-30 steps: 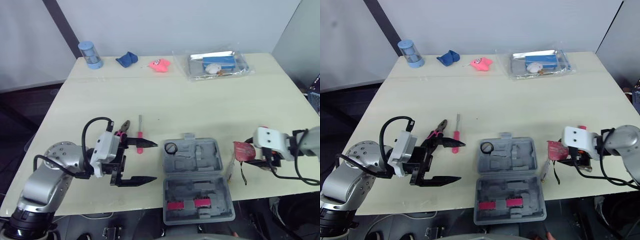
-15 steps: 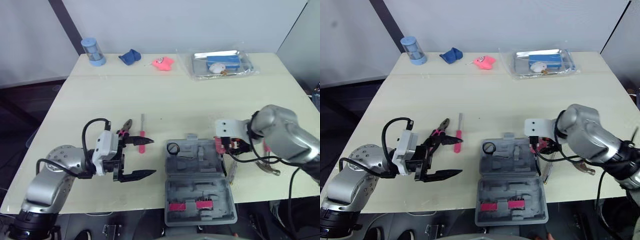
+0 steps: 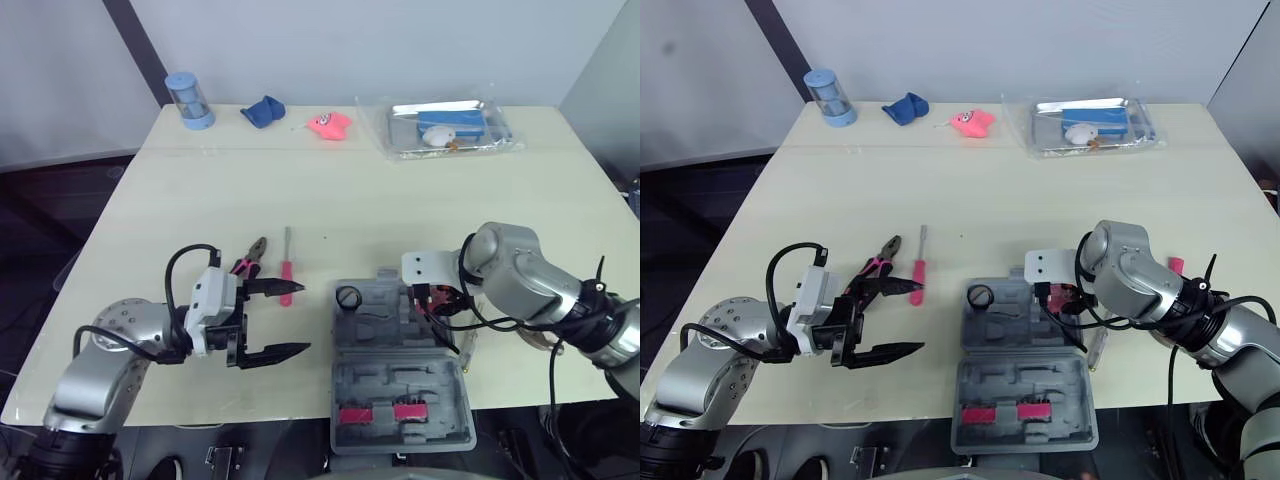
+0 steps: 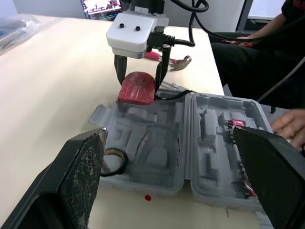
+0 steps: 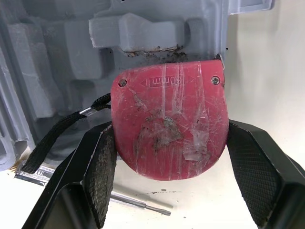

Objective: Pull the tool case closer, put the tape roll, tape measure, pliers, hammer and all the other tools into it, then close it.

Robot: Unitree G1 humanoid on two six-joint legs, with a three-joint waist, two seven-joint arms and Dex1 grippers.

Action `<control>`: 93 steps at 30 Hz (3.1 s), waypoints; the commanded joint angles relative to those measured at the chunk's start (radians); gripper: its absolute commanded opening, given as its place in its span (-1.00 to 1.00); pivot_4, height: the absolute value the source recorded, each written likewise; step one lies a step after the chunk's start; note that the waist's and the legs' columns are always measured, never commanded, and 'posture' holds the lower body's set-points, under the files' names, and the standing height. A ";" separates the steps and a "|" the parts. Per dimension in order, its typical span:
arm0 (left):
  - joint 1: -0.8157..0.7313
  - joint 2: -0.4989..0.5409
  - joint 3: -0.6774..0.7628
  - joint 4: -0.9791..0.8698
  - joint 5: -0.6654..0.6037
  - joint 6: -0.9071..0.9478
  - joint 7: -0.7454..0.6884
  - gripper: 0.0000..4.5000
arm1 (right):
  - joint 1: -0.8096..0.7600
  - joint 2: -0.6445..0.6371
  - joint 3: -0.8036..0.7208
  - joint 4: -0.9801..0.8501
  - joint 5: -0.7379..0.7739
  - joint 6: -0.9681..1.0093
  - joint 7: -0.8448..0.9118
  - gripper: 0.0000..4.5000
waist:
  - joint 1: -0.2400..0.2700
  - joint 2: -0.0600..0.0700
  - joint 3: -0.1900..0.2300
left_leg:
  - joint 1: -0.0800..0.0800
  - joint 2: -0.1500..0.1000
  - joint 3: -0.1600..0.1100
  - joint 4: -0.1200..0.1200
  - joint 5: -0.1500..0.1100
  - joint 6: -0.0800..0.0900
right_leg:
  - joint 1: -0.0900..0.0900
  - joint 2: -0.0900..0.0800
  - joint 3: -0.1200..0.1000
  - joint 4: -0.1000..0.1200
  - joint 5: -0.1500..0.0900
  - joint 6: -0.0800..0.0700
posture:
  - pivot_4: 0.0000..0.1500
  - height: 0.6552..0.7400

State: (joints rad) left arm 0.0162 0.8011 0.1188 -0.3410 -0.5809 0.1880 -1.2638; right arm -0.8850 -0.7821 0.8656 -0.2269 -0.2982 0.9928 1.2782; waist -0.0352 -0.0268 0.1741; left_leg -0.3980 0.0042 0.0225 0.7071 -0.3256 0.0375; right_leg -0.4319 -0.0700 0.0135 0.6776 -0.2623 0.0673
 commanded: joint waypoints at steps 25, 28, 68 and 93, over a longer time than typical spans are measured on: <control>0.011 0.006 0.030 -0.022 -0.018 -0.019 -0.021 1.00 | 0.039 0.033 -0.009 0.010 -0.020 0.015 -0.042 0.97 | -0.004 0.001 -0.001 | 0.001 0.000 -0.001 0.001 0.001 -0.001 | 0.001 0.000 -0.002 0.001 0.001 -0.001 | 1.00 1.00; 0.015 0.005 0.029 -0.022 -0.018 -0.019 -0.023 1.00 | 0.036 0.037 -0.023 0.006 -0.022 0.017 -0.058 0.97 | -0.003 0.001 -0.001 | 0.001 0.000 -0.001 0.001 0.001 -0.001 | 0.001 0.000 -0.002 0.001 0.001 -0.001 | 1.00 1.00; -0.027 0.008 0.021 -0.006 -0.024 -0.011 -0.045 1.00 | 0.743 0.207 -0.924 0.071 0.593 -0.800 -0.225 0.11 | 0.024 0.003 -0.001 | 0.001 0.000 -0.003 0.005 0.001 -0.001 | 0.005 0.002 -0.004 0.001 0.001 -0.001 | 1.00 1.00; -0.127 0.049 0.045 0.018 -0.108 0.077 -0.116 1.00 | 0.683 0.330 -0.853 0.620 0.565 -1.230 -0.150 0.11 | 0.022 0.006 -0.001 | 0.017 0.001 -0.003 0.004 0.000 -0.001 | 0.021 0.004 -0.003 0.000 0.001 -0.002 | 1.00 1.00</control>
State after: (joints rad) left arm -0.0989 0.8394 0.1451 -0.3068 -0.6707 0.2623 -1.3731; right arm -0.2051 -0.4516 0.0134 0.3699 0.2722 -0.2133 1.1161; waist -0.0132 -0.0208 0.1733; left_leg -0.3810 0.0053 0.0192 0.7108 -0.3251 0.0369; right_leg -0.4110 -0.0664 0.0106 0.6771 -0.2615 0.0658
